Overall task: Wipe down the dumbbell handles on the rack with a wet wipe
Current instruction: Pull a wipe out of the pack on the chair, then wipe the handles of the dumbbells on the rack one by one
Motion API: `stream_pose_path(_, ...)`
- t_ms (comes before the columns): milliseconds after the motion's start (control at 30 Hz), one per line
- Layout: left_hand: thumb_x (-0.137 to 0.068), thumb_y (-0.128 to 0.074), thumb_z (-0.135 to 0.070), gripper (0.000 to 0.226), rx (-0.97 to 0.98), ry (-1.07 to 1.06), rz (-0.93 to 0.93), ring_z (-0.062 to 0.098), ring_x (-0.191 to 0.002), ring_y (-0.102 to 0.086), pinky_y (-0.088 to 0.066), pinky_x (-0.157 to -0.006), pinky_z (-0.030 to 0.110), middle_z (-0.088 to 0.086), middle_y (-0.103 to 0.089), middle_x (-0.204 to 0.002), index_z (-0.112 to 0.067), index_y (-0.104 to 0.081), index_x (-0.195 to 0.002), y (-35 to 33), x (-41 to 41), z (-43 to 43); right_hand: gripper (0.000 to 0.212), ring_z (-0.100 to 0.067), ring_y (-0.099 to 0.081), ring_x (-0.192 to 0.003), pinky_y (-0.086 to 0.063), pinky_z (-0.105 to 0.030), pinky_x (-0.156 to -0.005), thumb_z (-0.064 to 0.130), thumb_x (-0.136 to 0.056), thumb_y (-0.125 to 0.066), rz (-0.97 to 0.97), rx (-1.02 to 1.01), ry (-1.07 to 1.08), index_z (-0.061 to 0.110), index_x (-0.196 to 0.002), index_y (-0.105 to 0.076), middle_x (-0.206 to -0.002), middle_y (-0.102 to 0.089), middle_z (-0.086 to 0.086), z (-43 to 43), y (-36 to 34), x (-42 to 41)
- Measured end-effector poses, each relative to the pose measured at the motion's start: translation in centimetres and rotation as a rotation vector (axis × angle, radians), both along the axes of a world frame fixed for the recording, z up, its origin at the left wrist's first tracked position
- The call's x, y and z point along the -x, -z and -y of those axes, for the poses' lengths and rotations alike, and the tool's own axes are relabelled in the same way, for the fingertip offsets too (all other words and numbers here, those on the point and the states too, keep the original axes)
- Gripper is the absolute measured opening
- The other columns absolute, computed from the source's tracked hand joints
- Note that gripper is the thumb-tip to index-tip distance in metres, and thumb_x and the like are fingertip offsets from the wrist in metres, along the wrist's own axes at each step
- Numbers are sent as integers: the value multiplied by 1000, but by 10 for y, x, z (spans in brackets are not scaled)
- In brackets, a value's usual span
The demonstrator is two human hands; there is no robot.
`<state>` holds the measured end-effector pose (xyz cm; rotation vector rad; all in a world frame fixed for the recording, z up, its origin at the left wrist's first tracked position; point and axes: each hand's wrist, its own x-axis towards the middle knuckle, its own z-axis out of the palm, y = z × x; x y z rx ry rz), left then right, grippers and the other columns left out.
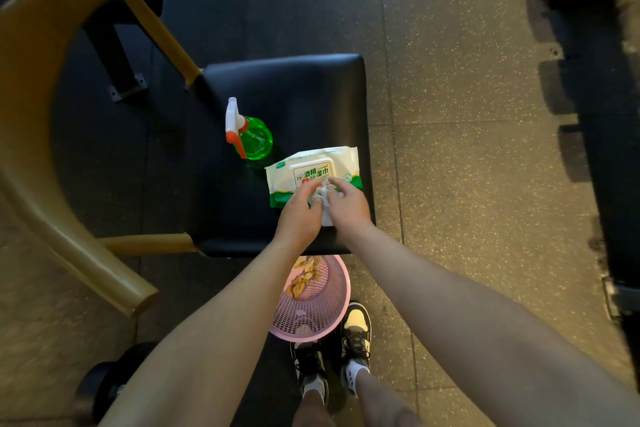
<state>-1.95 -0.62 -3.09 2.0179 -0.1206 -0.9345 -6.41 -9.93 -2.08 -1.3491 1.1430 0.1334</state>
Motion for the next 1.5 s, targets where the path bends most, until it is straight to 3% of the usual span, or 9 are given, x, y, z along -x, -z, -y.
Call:
stream_pose_path(200,-104,-54,-29,37,62,-7,-101,4,-113,-56,-46,-83,21,-10,-59,-128,-27,-51,-141,-78,23,-5,21,-11,-62,-105,-58,-33,-88,21,-104,-52,45,-13,171,21,-118,-67,-119,-65,2,6,-84,36)
stream_pose_path(333,-103,-55,-30,22,73,66,-115,10,-104,-62,-50,-82,26,-5,-66,-112,-20,-64,-121,-161,42,1,16,-19,-68,-101,-62,-41,-83,24,-103,-53,95,-74,268,24,-107,-69,-110,-69,-1,9,-167,65)
stream_pose_path(467,-104,-53,-33,16,86,149,-17,13,-99,-63,-53,-83,32,-3,-66,-105,-23,-63,-111,-242,60,10,21,-20,-67,-99,-59,-29,-73,29,-104,-52,166,-2,334,21,-115,-68,-111,-68,-2,11,-245,92)
stream_pose_path(633,-105,-50,-31,15,117,161,119,6,-93,-58,-47,-74,24,-8,-60,-98,-21,-59,-112,-323,85,23,33,-20,-66,-106,-57,-43,-93,47,-92,-64,270,-7,307,32,-121,-62,-116,-68,1,11,-320,129)
stream_pose_path(767,-104,-53,-32,18,141,218,161,5,-90,-58,-40,-66,19,-6,-62,-101,-20,-61,-116,-352,115,38,32,-12,-66,-99,-56,-19,-67,13,-96,-64,317,45,380,22,-126,-59,-116,-65,0,23,-352,165)
stream_pose_path(967,-104,-54,-28,16,212,267,205,8,-97,-61,-50,-73,17,-10,-61,-105,-25,-61,-118,-372,145,95,34,-19,-62,-107,-57,-42,-94,7,-94,-64,317,145,528,19,-126,-60,-120,-62,-2,77,-366,201)
stream_pose_path(1133,-103,-55,-20,22,225,351,176,9,-104,-58,-52,-76,17,-12,-58,-113,-30,-57,-123,-376,160,169,33,-12,-62,-95,-59,-34,-86,1,-92,-61,330,192,702,19,-121,-61,-110,-63,1,155,-364,231)
stream_pose_path(1267,-100,-56,-10,33,168,438,100,18,-114,-57,-55,-98,39,-4,-57,-124,-28,-58,-128,-384,174,243,20,-15,-64,-92,-60,-38,-86,7,-98,-58,336,185,739,24,-108,-62,-102,-65,2,230,-368,246)
stream_pose_path(1500,-104,-54,-32,27,202,399,-56,18,-115,-56,-47,-103,35,0,-57,-128,-30,-52,-131,-407,198,365,16,-18,-67,-94,-61,-38,-86,12,-99,-56,345,200,721,20,-108,-68,-101,-69,-1,340,-389,257)
